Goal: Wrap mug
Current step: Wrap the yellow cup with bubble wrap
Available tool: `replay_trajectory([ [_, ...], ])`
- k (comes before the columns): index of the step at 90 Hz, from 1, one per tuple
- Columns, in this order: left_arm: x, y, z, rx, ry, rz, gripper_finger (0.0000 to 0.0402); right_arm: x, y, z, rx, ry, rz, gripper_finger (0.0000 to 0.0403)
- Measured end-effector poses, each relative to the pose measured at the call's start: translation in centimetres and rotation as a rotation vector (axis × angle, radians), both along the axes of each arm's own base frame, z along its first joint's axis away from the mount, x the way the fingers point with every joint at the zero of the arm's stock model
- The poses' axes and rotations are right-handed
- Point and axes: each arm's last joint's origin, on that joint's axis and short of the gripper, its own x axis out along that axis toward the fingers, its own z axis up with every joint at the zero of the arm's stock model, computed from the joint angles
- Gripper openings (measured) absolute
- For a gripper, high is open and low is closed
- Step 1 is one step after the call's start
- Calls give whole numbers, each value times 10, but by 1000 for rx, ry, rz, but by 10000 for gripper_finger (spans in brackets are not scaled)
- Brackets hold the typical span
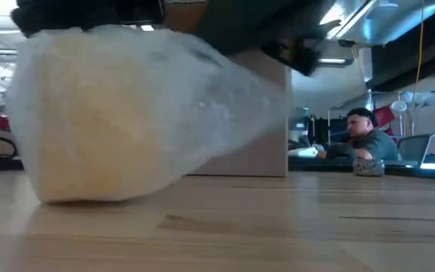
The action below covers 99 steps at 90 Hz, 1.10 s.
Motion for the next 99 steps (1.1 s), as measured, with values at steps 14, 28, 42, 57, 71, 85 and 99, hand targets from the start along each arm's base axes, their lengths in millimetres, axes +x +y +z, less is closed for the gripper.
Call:
replay_trajectory([
  [14,1,0,1,-12,-9,18,0,11,-19,0,-9,6,-8,0],
  [28,1,-1,1,-12,-11,16,0,15,-35,-3,-67,21,-49,0],
  [42,1,-1,1,-11,-7,15,0,19,-39,-1,-94,-6,-33,0],
  [57,-1,-1,0,-8,2,6,0,25,-36,14,-109,-65,5,0],
  [71,1,-1,2,-11,-20,7,0,33,-35,32,-139,-141,12,0],
  [85,2,-1,2,0,-37,4,0,34,-37,35,-163,-138,14,0],
  [99,1,-5,4,31,-66,-20,0,32,-41,31,-167,-94,-4,0],
])
